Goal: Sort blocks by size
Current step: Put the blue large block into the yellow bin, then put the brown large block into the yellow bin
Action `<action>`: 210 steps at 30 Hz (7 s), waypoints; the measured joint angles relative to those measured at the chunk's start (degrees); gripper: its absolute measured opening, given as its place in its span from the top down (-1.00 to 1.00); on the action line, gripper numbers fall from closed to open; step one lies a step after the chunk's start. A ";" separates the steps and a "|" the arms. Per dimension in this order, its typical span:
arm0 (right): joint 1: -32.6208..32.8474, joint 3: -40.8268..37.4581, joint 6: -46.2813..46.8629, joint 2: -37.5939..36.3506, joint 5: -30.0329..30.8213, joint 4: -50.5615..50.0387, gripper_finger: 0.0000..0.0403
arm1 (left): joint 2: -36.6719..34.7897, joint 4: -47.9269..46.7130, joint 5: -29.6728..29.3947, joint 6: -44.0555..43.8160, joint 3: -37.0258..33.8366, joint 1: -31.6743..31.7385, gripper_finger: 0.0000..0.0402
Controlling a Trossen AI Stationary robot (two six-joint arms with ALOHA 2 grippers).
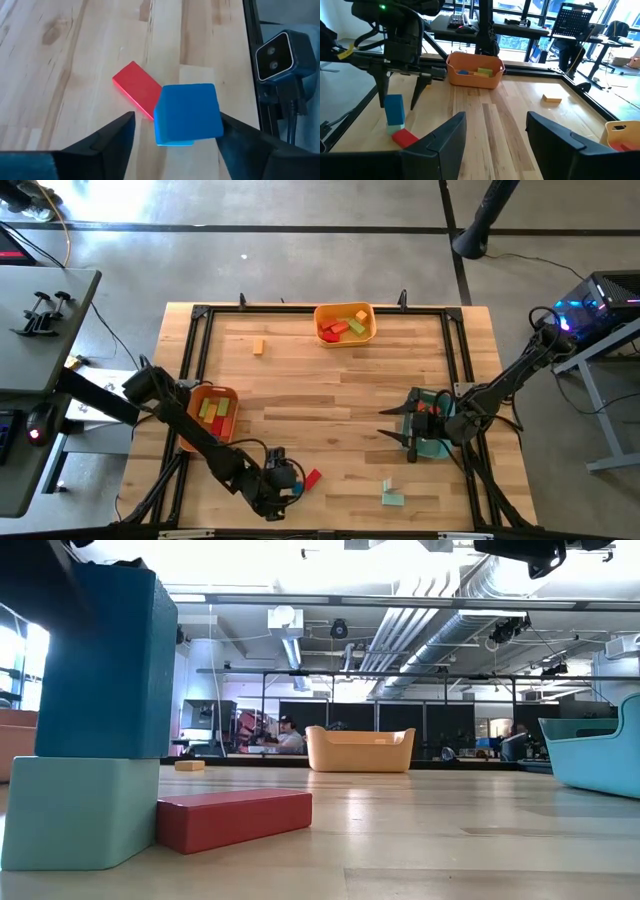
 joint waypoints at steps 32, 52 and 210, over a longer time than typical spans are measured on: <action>-0.02 0.00 -0.40 0.00 0.04 -0.56 0.00 | -3.95 5.65 -2.47 51.02 10.42 39.33 0.45; -3.86 -0.02 2.65 0.00 -2.31 -2.58 0.00 | 28.87 -47.56 6.24 57.12 61.77 64.75 0.45; 1.85 32.65 27.42 35.47 -23.03 -50.14 0.37 | -13.41 29.96 -19.41 23.97 -17.25 14.27 -0.01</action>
